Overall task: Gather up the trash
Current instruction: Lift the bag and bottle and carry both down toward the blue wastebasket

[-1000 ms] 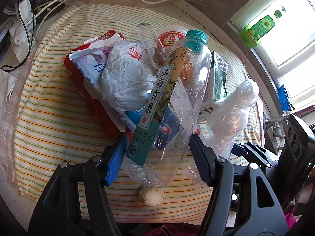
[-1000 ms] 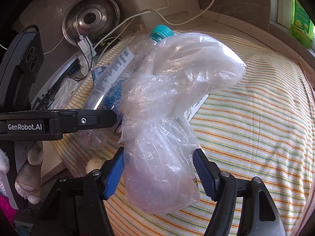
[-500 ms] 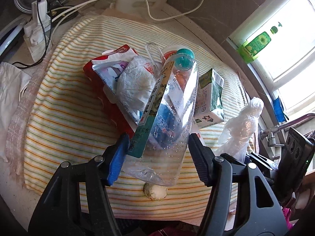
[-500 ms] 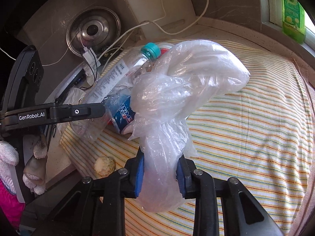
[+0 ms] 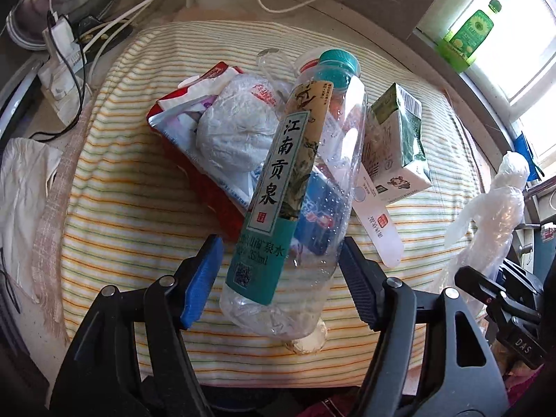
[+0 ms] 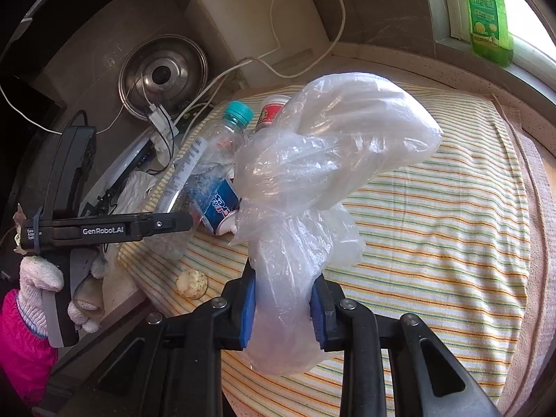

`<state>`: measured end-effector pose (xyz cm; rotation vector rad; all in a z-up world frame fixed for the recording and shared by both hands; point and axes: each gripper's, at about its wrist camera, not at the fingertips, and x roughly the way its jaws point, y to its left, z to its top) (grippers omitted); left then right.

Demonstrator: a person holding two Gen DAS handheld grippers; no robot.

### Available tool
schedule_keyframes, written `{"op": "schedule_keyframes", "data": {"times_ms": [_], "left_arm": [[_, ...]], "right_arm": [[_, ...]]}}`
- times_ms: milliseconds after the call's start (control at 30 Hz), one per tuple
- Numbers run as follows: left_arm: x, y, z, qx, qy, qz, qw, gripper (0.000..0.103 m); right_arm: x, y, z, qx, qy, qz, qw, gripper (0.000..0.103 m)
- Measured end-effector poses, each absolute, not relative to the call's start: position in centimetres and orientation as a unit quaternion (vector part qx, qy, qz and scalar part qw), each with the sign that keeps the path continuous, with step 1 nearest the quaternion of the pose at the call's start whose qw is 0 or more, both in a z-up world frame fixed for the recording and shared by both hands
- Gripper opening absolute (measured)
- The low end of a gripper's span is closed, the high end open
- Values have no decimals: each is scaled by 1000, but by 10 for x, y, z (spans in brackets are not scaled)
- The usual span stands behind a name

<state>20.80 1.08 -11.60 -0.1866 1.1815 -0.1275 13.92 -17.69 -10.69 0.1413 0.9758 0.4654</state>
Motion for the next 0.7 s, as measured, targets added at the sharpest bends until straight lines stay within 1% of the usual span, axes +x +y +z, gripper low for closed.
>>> {"op": "schedule_keyframes", "data": {"times_ms": [133,167,200,267,433,700], "left_arm": [[225,0,-115,-70,558,-49,826,70],[230,-2,-116,-69,561,-50,824,68],[232,-3,-117,-72,562,-56,822,63],[235,-6,-115,-76,554,-60,827,62],[229,-5,-104,-97,528,-71,841,59],[200,21,-84,-139,494,-65,856,57]], "right_arm": [[137,-178,-107,70,465,221,854,27],[137,-178,-107,71,465,220,855,27],[137,-179,-107,72,464,219,855,27],[137,-180,-107,75,465,217,855,27],[134,-184,-108,79,463,215,856,27],[133,-189,-105,86,457,222,857,27]]}}
